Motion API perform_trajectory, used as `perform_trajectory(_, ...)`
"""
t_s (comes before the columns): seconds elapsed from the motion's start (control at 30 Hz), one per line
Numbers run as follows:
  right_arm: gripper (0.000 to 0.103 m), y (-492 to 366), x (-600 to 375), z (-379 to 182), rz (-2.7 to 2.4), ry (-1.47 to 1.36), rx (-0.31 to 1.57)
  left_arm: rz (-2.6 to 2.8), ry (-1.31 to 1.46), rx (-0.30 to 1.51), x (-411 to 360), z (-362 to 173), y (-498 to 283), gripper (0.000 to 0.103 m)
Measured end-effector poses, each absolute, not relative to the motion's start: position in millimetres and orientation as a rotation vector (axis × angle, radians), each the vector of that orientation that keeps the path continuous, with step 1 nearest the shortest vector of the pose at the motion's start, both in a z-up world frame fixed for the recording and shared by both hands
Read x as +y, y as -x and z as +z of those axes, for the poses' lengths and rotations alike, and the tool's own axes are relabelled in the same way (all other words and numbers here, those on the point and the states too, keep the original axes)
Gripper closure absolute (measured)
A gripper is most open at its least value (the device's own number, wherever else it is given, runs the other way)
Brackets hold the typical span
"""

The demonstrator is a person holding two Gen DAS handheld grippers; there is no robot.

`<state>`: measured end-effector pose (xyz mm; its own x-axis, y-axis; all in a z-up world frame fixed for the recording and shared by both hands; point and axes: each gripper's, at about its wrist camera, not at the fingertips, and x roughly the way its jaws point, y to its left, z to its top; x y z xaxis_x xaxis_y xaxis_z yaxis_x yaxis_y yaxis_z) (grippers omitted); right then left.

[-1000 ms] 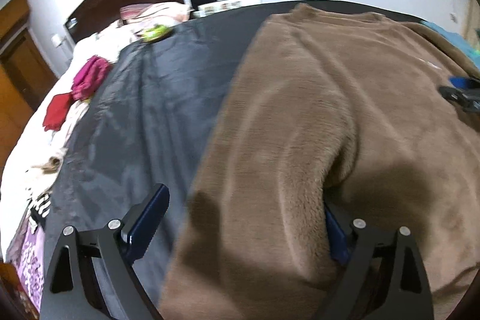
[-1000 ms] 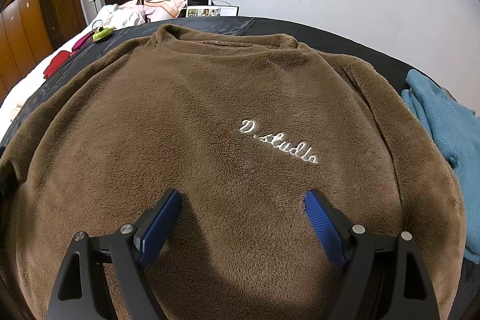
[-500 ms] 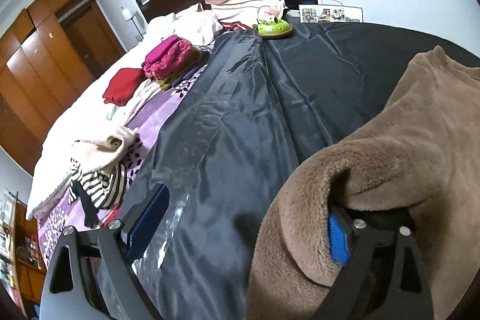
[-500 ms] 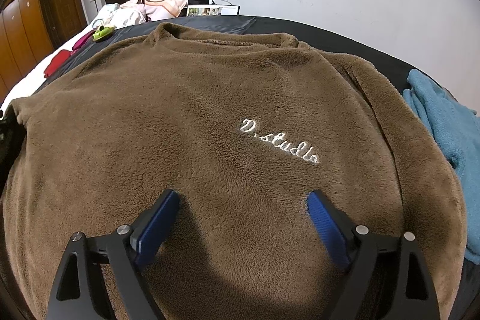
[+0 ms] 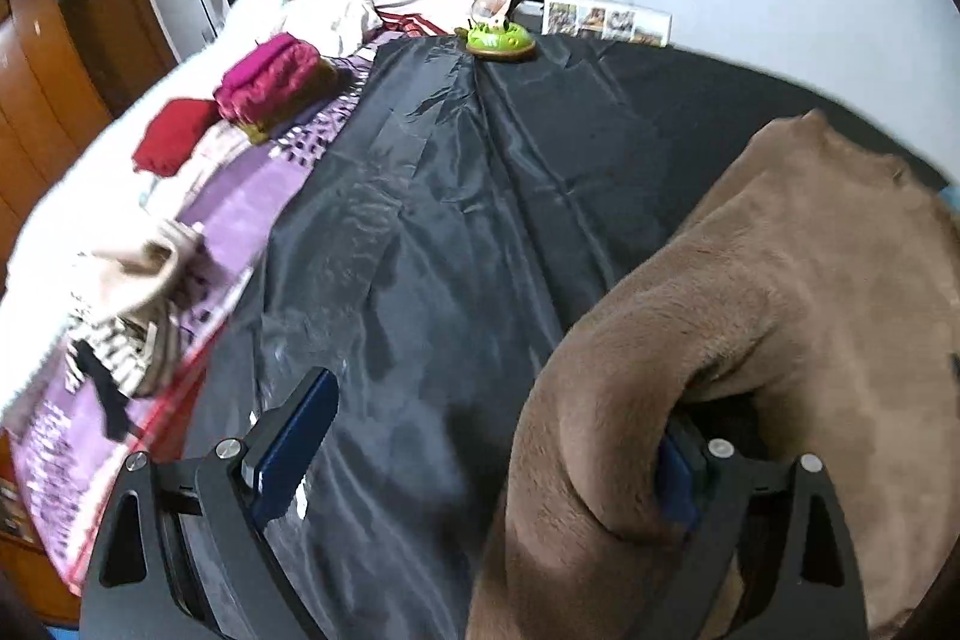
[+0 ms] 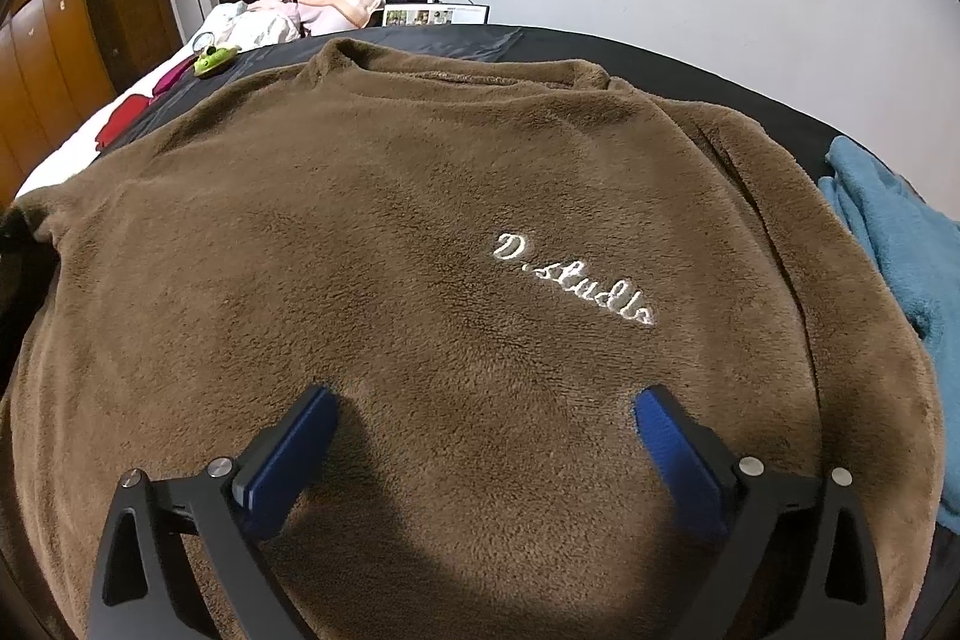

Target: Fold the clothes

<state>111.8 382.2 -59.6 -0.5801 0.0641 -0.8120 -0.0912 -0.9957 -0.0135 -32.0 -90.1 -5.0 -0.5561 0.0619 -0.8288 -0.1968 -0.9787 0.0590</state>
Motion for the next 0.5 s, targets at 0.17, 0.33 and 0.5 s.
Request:
perform_trajectory(0.17,0.001,-112.0,384.5,-59.4,2.718,1.395,0.043,2.650,1.361,0.280,-87.3,6.8,14.0,0.007)
perform_trajectory(0.33,0.001,-113.2,387.1,-58.6,2.718,1.396,0.040,2.705,1.329,0.719,-72.1,-1.7,15.8,0.007)
perform_trajectory(0.5,0.001,-115.5,388.9,-58.0,2.718,1.396,0.037,2.660,1.344,0.871,-69.3,-3.7,27.6,0.007)
